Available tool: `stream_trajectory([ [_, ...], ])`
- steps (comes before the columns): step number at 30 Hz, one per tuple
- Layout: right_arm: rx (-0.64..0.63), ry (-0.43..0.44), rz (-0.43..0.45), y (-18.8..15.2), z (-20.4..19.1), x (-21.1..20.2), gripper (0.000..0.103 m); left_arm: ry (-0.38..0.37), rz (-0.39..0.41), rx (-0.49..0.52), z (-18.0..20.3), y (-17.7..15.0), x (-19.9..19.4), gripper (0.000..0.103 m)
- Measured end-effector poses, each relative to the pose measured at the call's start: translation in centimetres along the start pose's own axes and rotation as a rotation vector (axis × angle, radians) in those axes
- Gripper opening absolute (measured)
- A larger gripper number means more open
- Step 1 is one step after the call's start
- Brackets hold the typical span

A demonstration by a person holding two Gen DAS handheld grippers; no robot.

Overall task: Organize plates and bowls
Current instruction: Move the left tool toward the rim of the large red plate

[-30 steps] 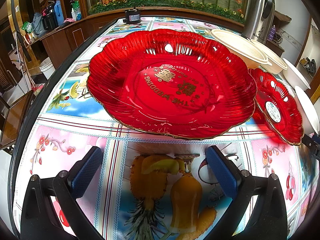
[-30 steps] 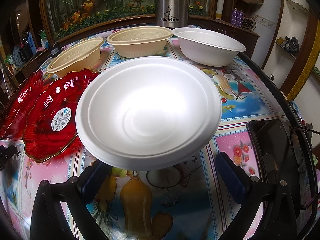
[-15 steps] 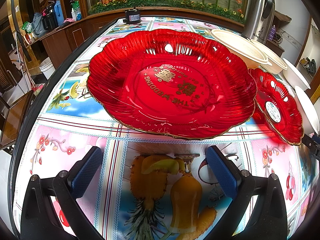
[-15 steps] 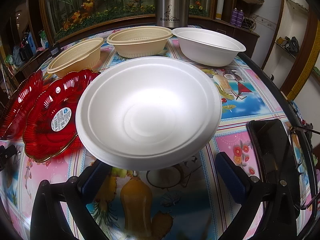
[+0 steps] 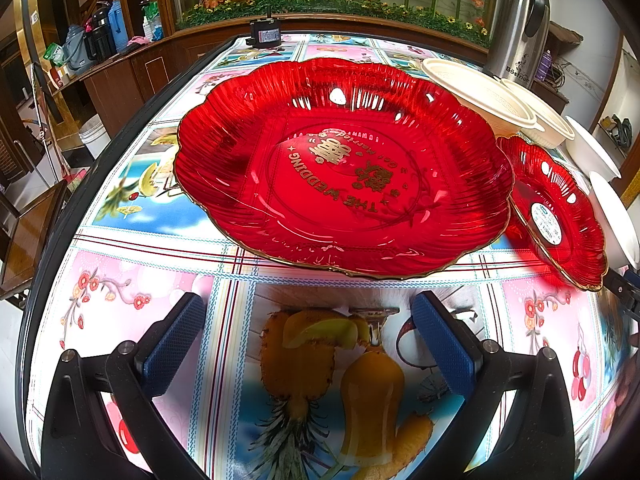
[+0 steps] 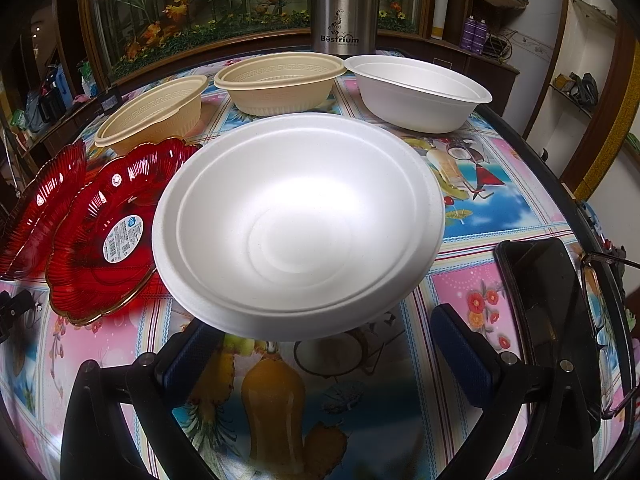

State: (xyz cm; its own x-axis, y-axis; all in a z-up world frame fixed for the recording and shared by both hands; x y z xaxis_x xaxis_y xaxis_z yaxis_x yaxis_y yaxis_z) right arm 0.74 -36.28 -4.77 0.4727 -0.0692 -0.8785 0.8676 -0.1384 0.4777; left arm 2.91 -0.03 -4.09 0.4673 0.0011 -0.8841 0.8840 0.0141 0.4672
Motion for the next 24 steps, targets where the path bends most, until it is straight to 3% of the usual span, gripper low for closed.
stream_trajectory([
  [12,-0.154,0.11,-0.008,-0.9,-0.6,-1.2,0.102,0.0,0.0,0.0,0.0,0.0,0.0,0.103],
  [16,-0.231,0.082,0.087,-1.1,-1.1,-3.4,0.102,0.0,0.0,0.0,0.0,0.0,0.0,0.103],
  [24,-0.341,0.23,0.216,-0.7,-4.4,-8.9,0.102,0.0,0.0,0.0,0.0,0.0,0.0,0.103],
])
Point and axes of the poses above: each gripper's, at about its wrist camera, not at the fingertips, and x roughly the way its jaws point, z to its right, y to its top, the point moved 5 cm from there along x, roughly the way its jaws point, and after that the axes turned 8 degrees about -z, right-handed, at the moved point
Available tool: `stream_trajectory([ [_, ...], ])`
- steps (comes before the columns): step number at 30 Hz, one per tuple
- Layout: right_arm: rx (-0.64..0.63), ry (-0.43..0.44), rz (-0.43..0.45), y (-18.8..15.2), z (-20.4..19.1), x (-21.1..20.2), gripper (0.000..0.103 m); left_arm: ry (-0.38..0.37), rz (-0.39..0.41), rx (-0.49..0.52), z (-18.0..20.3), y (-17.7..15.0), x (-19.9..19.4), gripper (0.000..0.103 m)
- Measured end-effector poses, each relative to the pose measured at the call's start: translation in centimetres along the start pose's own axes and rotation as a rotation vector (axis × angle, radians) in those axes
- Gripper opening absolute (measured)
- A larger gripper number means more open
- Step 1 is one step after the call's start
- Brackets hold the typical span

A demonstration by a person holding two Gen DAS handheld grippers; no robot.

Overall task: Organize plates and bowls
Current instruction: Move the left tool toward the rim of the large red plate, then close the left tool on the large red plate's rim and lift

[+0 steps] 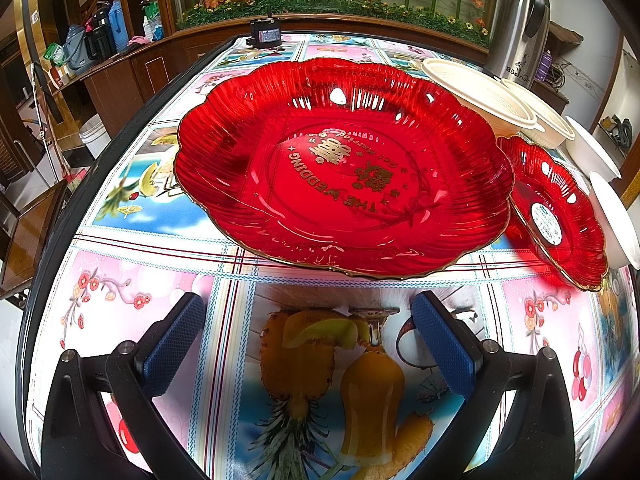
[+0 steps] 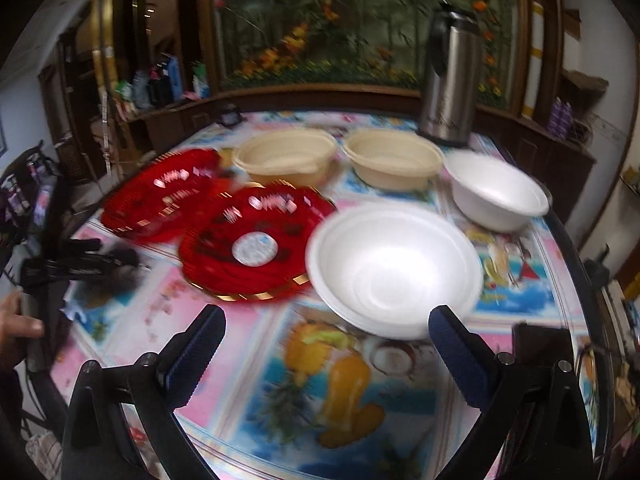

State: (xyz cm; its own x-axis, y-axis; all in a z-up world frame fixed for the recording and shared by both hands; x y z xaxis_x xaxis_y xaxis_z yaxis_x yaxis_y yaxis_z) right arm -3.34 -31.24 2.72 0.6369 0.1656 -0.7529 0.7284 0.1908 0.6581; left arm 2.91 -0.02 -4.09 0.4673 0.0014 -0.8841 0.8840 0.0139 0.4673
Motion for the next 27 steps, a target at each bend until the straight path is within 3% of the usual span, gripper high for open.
stream_trajectory([
  [4,-0.066,0.077,0.062,3.2,-3.8,-1.2,0.102,0.004,0.0,-0.005,0.0,-0.1,0.0,0.103],
  [12,-0.048,0.315,0.055,9.4,-10.3,-0.5,0.099,0.018,-0.029,-0.038,-0.5,-1.0,-0.5,0.103],
  [14,-0.043,0.326,0.042,10.2,-11.3,0.5,0.098,0.005,-0.044,-0.064,-0.9,-1.4,-0.9,0.103],
  [16,-0.029,0.351,0.022,10.6,-11.8,1.5,0.091,-0.059,0.001,-0.112,-1.6,-1.9,-2.5,0.103],
  [19,-0.012,0.356,0.006,10.9,-11.8,2.4,0.087,-0.095,0.007,-0.148,-2.4,-2.1,-4.0,0.103],
  [23,0.036,0.342,-0.035,11.8,-10.9,4.4,0.078,-0.076,0.028,-0.152,-3.7,-1.2,-6.2,0.103],
  [25,0.067,0.334,-0.052,12.3,-10.2,5.4,0.072,-0.131,0.055,-0.173,-4.6,-0.2,-6.5,0.103],
  [27,0.094,0.341,-0.057,13.1,-9.7,6.2,0.068,-0.133,0.037,-0.187,-5.3,0.8,-6.1,0.103],
])
Point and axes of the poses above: each gripper's, at about its wrist camera, not at the fingertips, and x roughly the way its jaws point, z to its right, y to its top, the point moved 5 cm from there along x, roughly the way its jaws point, and after that the axes turned 8 degrees about -z, right-handed, at the moved point
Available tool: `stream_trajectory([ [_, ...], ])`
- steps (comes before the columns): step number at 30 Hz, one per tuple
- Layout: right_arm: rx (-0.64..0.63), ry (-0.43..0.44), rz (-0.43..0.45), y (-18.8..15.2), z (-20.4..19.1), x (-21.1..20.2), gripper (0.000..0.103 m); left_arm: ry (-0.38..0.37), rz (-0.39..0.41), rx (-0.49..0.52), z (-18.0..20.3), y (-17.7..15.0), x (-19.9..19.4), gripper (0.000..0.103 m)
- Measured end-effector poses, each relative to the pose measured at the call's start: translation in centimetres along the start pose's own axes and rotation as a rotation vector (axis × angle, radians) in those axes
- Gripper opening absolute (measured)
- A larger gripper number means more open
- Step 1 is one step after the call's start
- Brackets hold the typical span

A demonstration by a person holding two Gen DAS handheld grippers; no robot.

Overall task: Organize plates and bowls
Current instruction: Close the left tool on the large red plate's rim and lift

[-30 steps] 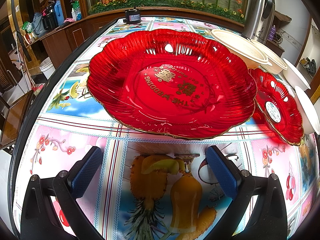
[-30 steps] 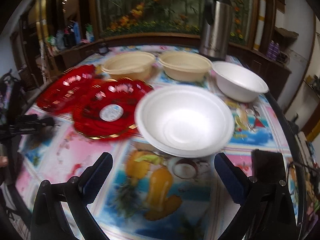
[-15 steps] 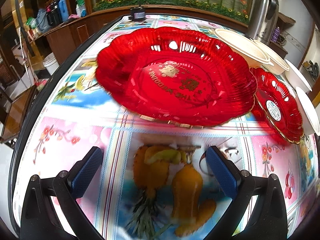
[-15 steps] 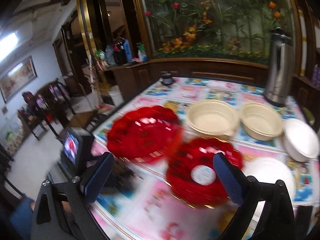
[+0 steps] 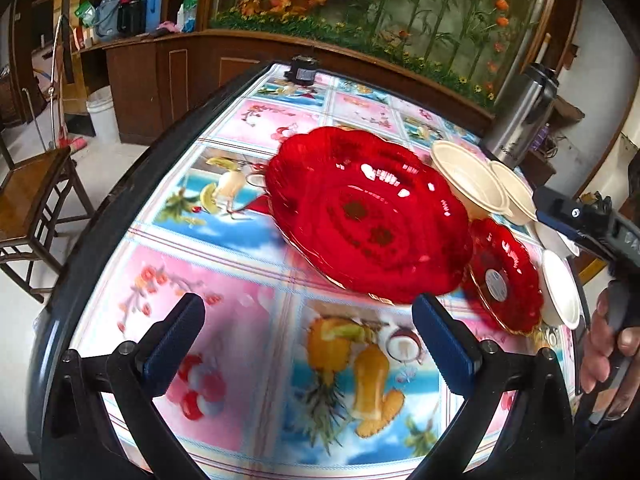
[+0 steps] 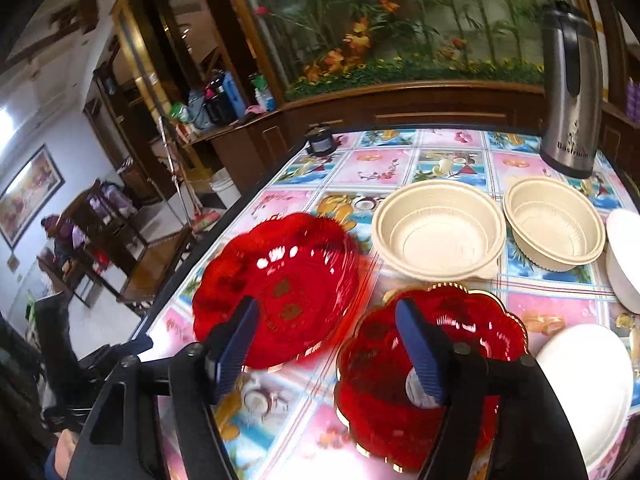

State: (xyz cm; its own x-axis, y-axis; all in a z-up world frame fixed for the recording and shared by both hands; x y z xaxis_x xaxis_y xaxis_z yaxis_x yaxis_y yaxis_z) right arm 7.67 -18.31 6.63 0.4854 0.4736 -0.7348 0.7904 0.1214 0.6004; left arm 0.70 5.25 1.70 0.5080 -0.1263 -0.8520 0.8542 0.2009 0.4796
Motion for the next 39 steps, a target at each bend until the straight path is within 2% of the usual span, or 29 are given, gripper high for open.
stream_trajectory([
  [2,0.022,-0.008,-0.02,0.8,0.6,1.3,0.063,0.033,-0.004,0.009,-0.6,1.3,0.6,0.103],
  [6,0.05,-0.016,-0.062,1.7,0.9,3.5,0.046,0.027,-0.047,-0.028,-2.0,4.0,1.6,0.101],
  [8,0.056,-0.042,-0.071,2.0,1.2,4.4,0.043,0.016,-0.059,-0.048,-2.6,4.9,2.0,0.087],
  [9,0.062,-0.047,-0.073,2.1,1.4,4.9,0.043,0.009,-0.07,-0.056,-2.8,5.6,2.5,0.084],
  [11,0.073,-0.044,-0.085,2.3,1.7,5.8,0.042,0.002,-0.09,-0.067,-3.0,6.0,3.4,0.066],
  [15,0.073,-0.047,-0.113,2.5,2.3,7.5,0.026,-0.02,-0.127,-0.074,-2.7,6.3,5.5,0.052],
  [17,0.081,-0.043,-0.133,2.4,2.7,8.4,0.021,-0.028,-0.139,-0.082,-2.6,6.3,6.2,0.038],
  [18,0.082,-0.039,-0.139,2.4,2.8,8.7,0.017,-0.038,-0.141,-0.085,-2.7,6.3,6.5,0.036],
  [20,0.083,-0.039,-0.15,2.3,3.0,9.4,0.017,-0.055,-0.14,-0.085,-2.6,6.4,6.9,0.028],
  [22,0.087,-0.026,-0.159,2.2,3.1,9.9,0.016,-0.058,-0.141,-0.075,-2.3,6.4,7.2,0.027],
  [24,0.084,-0.011,-0.172,2.0,2.9,10.6,0.006,-0.06,-0.143,-0.062,-2.0,6.4,7.5,0.019],
  [25,0.091,-0.002,-0.178,1.9,2.8,10.9,0.005,-0.053,-0.138,-0.055,-2.0,6.4,7.6,0.019],
  [30,0.085,-0.01,-0.153,1.7,2.6,11.0,0.004,-0.033,-0.122,-0.037,-1.8,6.1,7.7,0.018],
  [39,0.033,0.001,-0.108,1.5,0.6,8.1,0.005,0.002,-0.066,-0.042,-2.0,4.0,4.4,0.018],
])
Point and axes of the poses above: each gripper's, at about its wrist camera, not at the fingertips, and x roughly the way its jaws point, z to its right, y to its top, the point moved 5 cm from there along x, roughly the way its jaws point, and after that the axes turned 8 degrees about -z, right-handed, at the moved point
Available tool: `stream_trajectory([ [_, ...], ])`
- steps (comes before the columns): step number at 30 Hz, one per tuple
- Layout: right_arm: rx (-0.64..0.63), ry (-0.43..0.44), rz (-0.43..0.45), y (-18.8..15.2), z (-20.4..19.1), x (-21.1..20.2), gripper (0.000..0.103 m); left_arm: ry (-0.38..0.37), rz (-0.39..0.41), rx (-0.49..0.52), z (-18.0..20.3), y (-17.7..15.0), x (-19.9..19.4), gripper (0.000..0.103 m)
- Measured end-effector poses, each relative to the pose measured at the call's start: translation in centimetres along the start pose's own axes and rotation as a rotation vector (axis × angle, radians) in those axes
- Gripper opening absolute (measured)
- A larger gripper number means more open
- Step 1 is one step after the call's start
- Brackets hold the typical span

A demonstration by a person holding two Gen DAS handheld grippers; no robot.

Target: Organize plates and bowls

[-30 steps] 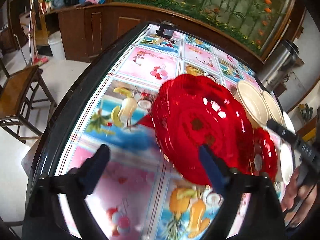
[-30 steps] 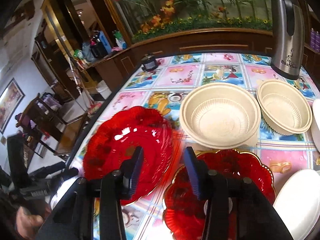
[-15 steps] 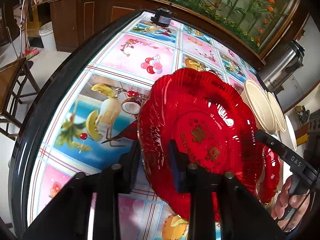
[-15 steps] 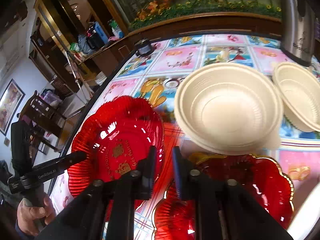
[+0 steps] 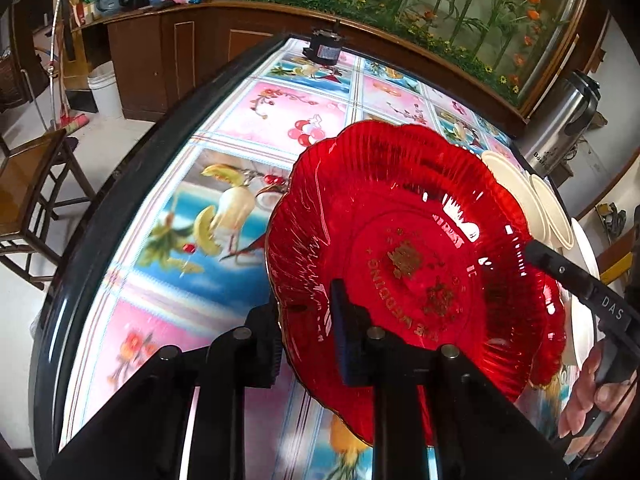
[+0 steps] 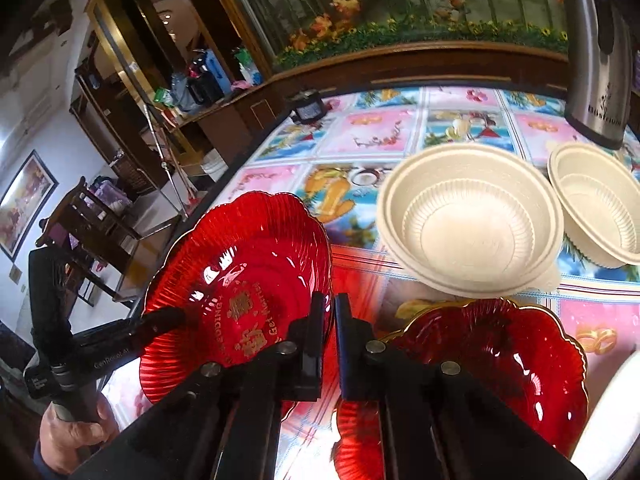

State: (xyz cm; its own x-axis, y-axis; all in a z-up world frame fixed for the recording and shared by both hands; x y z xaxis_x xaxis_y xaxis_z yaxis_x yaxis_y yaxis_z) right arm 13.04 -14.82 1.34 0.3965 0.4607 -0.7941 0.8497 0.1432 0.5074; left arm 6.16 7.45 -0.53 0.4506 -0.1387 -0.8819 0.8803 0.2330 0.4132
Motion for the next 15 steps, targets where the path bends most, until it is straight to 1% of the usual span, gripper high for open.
stream_trajectory([
  [7,-0.044,0.037,-0.015,-1.9,-2.1,-1.2,0.005,0.039,0.028,-0.019,-1.1,-3.3,-2.6,0.018],
  [9,-0.065,0.048,-0.019,-2.9,-2.9,-1.5,0.005,0.028,0.037,-0.049,-1.9,-4.6,-3.4,0.018],
  [11,-0.086,0.058,-0.028,-4.0,-3.7,-1.7,0.005,0.039,0.048,-0.066,-2.4,-5.9,-3.9,0.018],
  [15,-0.129,0.076,-0.06,-6.7,-5.0,-1.6,0.005,0.053,0.047,-0.105,-3.5,-8.4,-4.2,0.018],
])
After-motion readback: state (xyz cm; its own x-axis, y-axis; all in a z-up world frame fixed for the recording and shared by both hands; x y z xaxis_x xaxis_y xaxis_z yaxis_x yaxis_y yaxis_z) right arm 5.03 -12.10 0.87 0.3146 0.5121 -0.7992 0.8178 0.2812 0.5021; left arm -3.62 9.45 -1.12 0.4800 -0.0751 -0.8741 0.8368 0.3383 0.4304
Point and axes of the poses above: each gripper's, at about its wrist camera, not at the fingertips, and x roughly the way its jaws point, z to its right, y to its top, the point moved 5 cm from there along x, roughly the way its jaws point, and after that the axes turned 8 degrees about -z, right-handed, at the moved point
